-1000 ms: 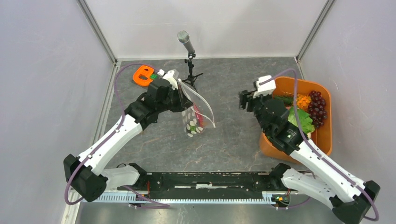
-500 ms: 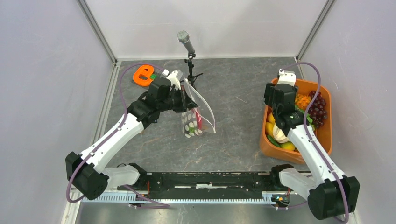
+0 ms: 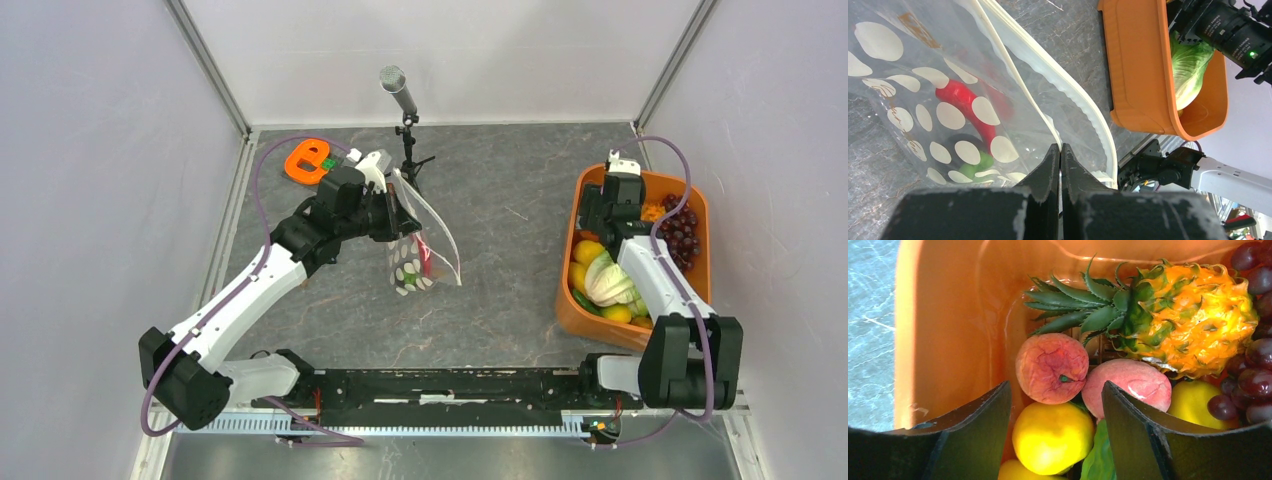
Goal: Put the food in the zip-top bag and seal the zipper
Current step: Pick up the fake fruit from the bin.
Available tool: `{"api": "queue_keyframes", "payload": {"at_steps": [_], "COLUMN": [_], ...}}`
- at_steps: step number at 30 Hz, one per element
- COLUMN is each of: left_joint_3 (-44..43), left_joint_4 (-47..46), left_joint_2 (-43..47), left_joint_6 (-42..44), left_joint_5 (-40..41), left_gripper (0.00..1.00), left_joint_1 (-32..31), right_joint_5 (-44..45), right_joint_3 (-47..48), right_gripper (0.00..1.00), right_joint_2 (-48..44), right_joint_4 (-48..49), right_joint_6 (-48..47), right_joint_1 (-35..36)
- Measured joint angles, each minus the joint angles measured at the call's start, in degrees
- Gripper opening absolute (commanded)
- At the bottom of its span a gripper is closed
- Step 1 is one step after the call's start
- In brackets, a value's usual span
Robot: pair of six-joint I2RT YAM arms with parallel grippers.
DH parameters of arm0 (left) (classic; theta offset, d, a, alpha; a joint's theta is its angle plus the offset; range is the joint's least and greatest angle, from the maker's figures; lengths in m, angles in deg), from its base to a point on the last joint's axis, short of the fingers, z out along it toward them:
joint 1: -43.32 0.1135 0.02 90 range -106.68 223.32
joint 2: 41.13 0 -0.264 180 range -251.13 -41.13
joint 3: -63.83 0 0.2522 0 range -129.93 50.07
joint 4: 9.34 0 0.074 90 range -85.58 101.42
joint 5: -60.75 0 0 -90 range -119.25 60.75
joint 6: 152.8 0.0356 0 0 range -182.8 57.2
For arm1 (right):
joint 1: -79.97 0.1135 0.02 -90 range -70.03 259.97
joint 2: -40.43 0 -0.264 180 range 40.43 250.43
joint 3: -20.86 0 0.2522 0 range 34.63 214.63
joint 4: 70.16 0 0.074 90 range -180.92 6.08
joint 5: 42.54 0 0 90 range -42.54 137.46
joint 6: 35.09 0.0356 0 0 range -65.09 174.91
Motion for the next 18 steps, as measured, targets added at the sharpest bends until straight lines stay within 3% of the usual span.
{"api": "queue_keyframes", "payload": {"at_steps": [7,18], "left_joint_3": [0.0,0.0], "left_joint_4": [0.7,0.8], "left_joint_2": [0.2,0.2], "left_joint_6": [0.5,0.6], "left_joint_5": [0.0,-0.3], "left_gripper": [0.02,0.02], "left_joint_1": [0.0,0.0], "right_joint_5": [-1.6,-14.2], "right_joint_3": [1.6,1.6], "right_gripper": [0.73,0.8], "right_joint_2": [5.1,8.2], "right_joint_4": [0.2,4.7], "right_joint_6": [-2.1,-5.5], "right_joint_1": [-2.1,-9.5]}}
